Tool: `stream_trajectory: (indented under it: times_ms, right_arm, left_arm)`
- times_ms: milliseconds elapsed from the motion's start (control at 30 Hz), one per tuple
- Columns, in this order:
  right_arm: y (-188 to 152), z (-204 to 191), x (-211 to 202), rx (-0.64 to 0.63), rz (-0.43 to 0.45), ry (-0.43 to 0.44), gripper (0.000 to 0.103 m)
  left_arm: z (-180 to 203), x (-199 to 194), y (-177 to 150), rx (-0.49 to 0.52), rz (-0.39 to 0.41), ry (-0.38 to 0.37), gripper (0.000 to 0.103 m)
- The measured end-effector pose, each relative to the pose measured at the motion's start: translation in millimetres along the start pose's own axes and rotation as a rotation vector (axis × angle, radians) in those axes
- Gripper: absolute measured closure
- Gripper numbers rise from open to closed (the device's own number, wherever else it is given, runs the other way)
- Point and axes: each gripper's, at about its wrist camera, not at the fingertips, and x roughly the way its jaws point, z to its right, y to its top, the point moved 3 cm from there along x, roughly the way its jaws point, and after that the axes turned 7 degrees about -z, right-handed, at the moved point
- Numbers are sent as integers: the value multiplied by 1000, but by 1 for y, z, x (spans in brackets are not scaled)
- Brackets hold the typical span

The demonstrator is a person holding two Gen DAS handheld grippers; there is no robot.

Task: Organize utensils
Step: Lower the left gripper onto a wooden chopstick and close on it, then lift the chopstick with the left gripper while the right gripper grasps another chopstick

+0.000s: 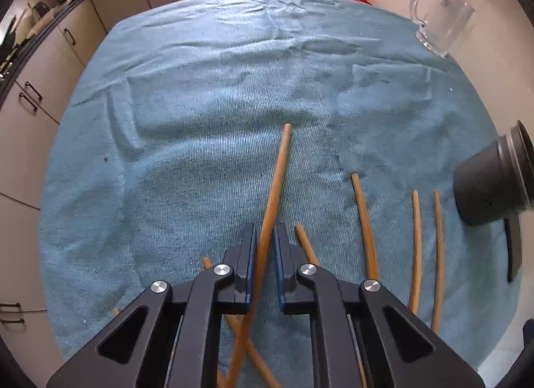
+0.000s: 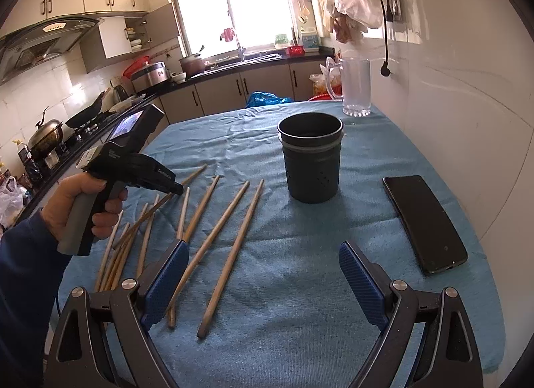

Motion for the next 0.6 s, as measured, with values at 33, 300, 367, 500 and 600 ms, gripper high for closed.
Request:
stream_trajectory:
  times_ms: [33,300,367,500,600]
  right_arm:
    - [0,1,1,4,-2,-1,9]
    - [6,0,10,5,-46,30,11]
    - [11,-8,16,-15,-70,71,15]
    - [22,-33,40,-40,-193,223,26]
    - [32,-60,62,-90,-276,276,45]
  left_arm:
    - [0,0,0,-7,5,5,96]
    - [-27,-37,-16,-84,96,-141,96]
    - [-39,-57,-24,-102,138,-165,96]
    - [-63,-94,-42,-132,213,-187,96]
    - [-79,-115,-55,-154,263,-184,97]
